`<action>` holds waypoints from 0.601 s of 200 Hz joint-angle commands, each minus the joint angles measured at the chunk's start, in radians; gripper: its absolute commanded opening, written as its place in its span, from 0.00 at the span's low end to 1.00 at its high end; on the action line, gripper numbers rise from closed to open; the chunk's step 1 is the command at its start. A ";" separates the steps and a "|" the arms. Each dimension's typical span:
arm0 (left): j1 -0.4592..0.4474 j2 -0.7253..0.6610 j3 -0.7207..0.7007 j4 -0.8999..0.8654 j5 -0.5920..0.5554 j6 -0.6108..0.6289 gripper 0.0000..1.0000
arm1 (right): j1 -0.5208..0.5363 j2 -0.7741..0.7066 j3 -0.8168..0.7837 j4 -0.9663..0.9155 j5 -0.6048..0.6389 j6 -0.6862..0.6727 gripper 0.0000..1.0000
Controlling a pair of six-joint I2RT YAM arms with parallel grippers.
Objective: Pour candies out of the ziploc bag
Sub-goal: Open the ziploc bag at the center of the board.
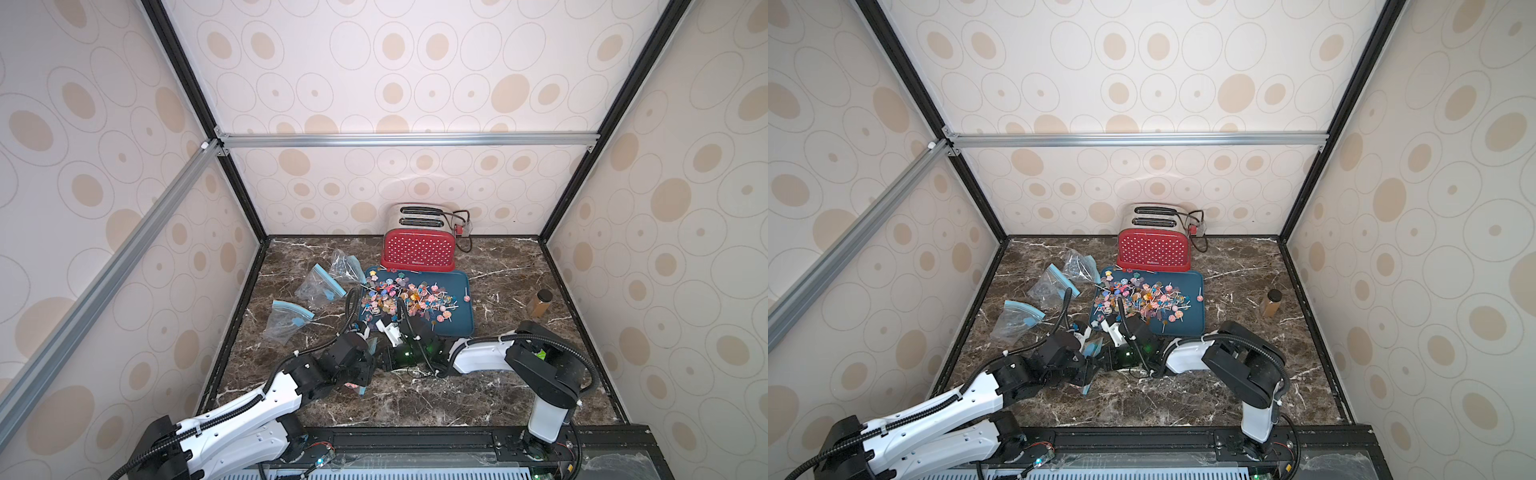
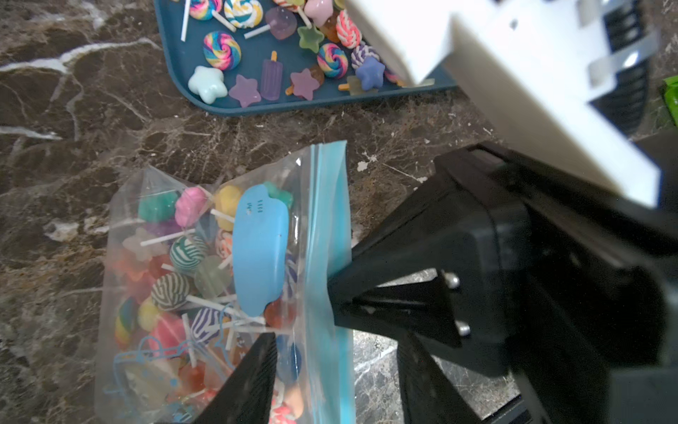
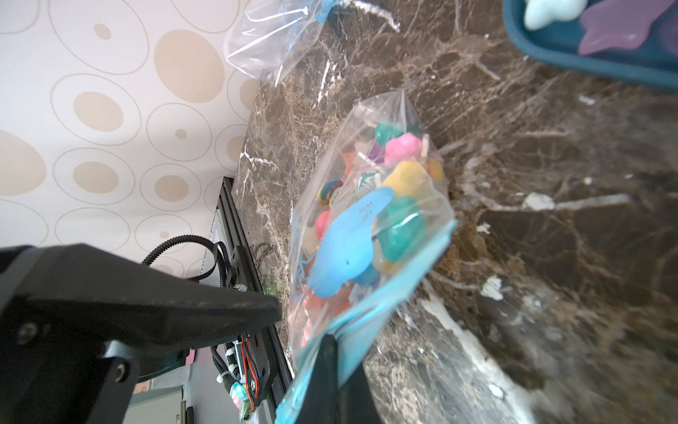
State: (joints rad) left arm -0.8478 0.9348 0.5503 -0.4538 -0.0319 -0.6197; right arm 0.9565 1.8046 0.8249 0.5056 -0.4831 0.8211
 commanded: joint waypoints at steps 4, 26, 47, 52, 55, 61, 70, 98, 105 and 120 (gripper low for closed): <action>0.007 0.040 0.010 0.012 0.012 0.041 0.49 | -0.008 -0.043 -0.005 0.032 -0.020 -0.018 0.00; 0.007 0.090 0.026 0.000 -0.005 0.051 0.45 | -0.008 -0.038 -0.003 0.027 -0.024 -0.017 0.00; 0.007 0.117 0.038 -0.017 -0.036 0.055 0.42 | -0.008 -0.037 -0.003 0.025 -0.027 -0.017 0.00; 0.006 0.121 0.040 -0.020 -0.046 0.057 0.41 | -0.008 -0.036 -0.003 0.024 -0.027 -0.019 0.00; 0.006 0.122 0.040 -0.023 -0.053 0.054 0.40 | -0.008 -0.037 -0.003 0.024 -0.027 -0.019 0.00; 0.006 0.125 0.042 -0.027 -0.064 0.054 0.39 | -0.008 -0.038 -0.004 0.025 -0.027 -0.019 0.00; 0.007 0.130 0.044 -0.031 -0.074 0.053 0.37 | -0.008 -0.039 -0.006 0.022 -0.028 -0.021 0.00; 0.006 0.131 0.049 -0.040 -0.089 0.045 0.29 | -0.007 -0.038 -0.006 0.014 -0.028 -0.025 0.00; 0.006 0.128 0.050 -0.042 -0.089 0.044 0.27 | -0.008 -0.037 -0.006 0.012 -0.028 -0.026 0.00; 0.006 0.115 0.049 -0.040 -0.088 0.041 0.27 | -0.008 -0.032 -0.004 0.006 -0.027 -0.030 0.00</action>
State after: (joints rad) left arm -0.8482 1.0622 0.5652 -0.4568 -0.0597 -0.5827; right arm 0.9482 1.7969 0.8211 0.5026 -0.4942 0.8093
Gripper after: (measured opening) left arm 0.275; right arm 0.046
